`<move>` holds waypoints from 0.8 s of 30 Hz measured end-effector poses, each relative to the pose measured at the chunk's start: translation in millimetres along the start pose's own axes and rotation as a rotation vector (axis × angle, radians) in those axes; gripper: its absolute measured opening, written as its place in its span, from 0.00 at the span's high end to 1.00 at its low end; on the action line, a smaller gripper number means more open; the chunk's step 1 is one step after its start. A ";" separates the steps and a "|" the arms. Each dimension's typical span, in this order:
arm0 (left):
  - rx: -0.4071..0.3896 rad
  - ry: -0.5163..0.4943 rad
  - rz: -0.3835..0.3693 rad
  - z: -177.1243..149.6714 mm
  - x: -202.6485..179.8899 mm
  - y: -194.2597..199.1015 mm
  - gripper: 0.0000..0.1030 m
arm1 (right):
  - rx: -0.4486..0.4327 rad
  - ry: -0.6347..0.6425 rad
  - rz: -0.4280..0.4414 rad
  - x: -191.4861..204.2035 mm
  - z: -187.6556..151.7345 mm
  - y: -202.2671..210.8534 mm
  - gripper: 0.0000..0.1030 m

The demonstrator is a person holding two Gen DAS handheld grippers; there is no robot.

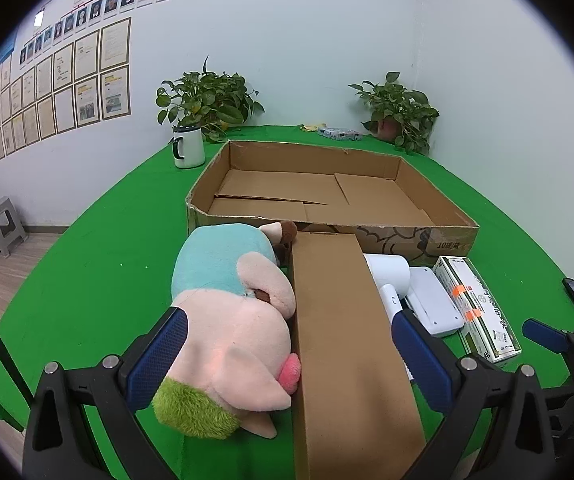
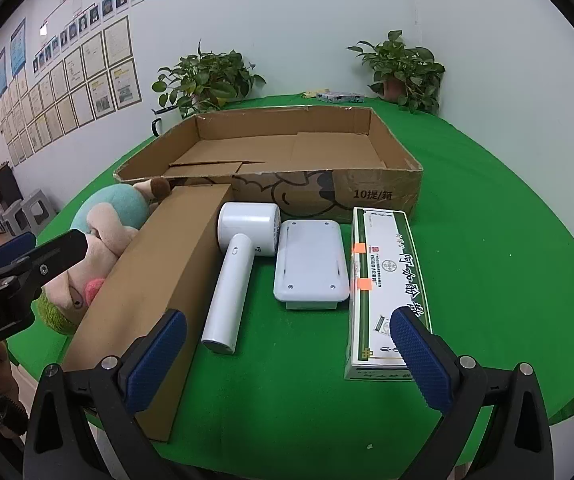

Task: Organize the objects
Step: 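Reach the left gripper to the plush pig and close on it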

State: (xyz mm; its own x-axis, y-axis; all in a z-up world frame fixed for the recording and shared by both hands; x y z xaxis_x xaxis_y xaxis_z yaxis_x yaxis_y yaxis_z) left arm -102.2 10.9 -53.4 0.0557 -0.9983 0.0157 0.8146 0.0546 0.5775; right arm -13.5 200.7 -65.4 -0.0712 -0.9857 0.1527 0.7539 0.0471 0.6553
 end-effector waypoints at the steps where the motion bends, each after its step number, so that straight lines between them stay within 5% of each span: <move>1: 0.003 0.001 -0.003 -0.4 0.1 -0.8 0.01 | 0.004 0.001 0.001 0.9 -0.8 -0.9 0.01; 18: 0.029 0.078 -0.029 5.5 38.9 -8.1 0.01 | 0.012 0.032 0.066 14.1 4.0 -6.0 0.01; 24: 0.254 0.128 -0.095 -20.1 57.2 -64.6 0.02 | 0.015 0.011 0.316 25.3 13.3 3.3 0.01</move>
State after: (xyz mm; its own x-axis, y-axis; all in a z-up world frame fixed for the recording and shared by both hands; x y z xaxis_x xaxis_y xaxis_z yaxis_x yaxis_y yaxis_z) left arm -140.1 -49.4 -106.2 0.0718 -0.9872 -0.1420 0.6498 -0.0617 0.7576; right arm -21.5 178.1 -49.6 0.1723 -0.9237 0.3423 0.7275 0.3536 0.5879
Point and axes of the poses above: each gripper's, at about its wrist camera, not at the fingertips, and y roughly against the way its jaws point, x to its left, z to its top, the point moved 6 cm from there along -y, roughly the way its jaws point, and after that the axes turned 9 degrees about z, right-handed, at the moved point
